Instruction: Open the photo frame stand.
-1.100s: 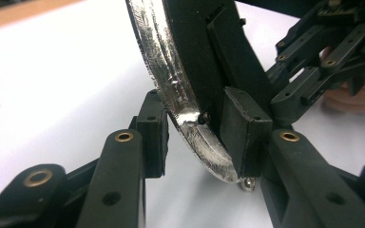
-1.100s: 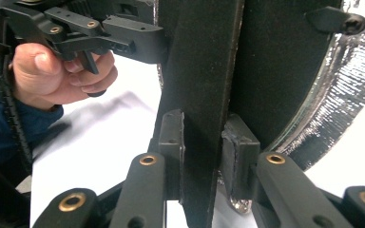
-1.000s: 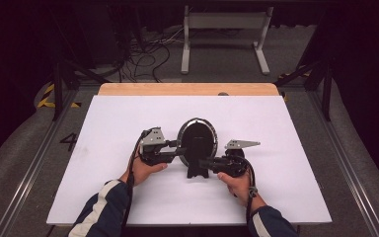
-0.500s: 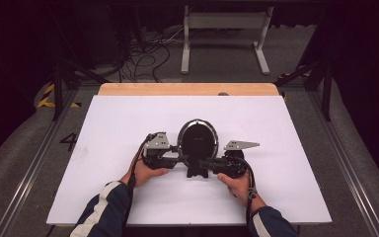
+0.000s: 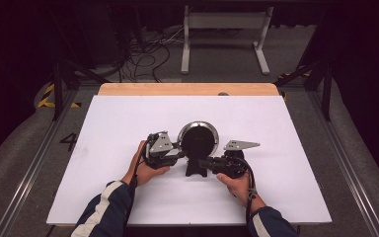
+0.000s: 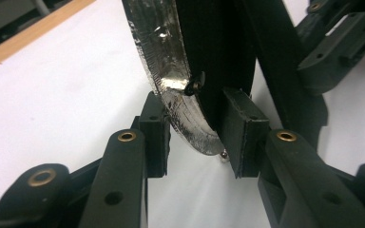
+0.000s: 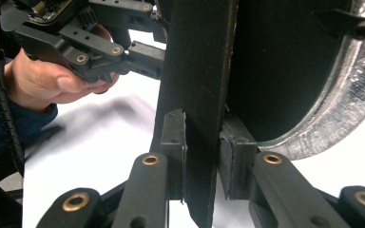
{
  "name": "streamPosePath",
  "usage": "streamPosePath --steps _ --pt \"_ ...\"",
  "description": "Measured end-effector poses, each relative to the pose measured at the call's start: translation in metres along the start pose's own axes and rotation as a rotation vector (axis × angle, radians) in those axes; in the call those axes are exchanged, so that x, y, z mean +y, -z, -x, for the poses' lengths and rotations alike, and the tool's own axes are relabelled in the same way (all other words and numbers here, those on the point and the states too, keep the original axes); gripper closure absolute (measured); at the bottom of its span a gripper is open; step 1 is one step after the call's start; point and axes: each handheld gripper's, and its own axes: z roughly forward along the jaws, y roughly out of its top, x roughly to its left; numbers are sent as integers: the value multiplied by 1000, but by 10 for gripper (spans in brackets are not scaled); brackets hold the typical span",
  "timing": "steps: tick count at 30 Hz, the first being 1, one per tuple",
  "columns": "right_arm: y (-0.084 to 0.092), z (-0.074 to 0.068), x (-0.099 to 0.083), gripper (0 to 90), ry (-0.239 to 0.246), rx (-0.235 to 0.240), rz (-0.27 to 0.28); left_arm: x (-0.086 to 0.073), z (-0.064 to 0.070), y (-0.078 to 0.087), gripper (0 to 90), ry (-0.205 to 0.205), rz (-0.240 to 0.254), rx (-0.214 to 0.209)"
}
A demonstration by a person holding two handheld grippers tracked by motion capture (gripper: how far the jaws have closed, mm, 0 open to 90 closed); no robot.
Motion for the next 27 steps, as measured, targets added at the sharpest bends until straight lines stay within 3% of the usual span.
streamPosePath --steps 3,8,13,20,27 --pt "1 -2 1 749 11 -5 -6 1 -1 0 666 -25 -10 21" --pt "1 -1 2 746 11 -7 -3 1 -1 -2 665 -26 -5 37" --pt "1 -2 2 742 18 -13 -5 2 0 -4 670 -45 -10 94" --pt "0 -2 3 740 27 -28 -17 0 -3 -9 683 -37 -1 120" --pt "0 -2 3 736 27 -44 -26 1 -1 -13 688 -58 -14 153"
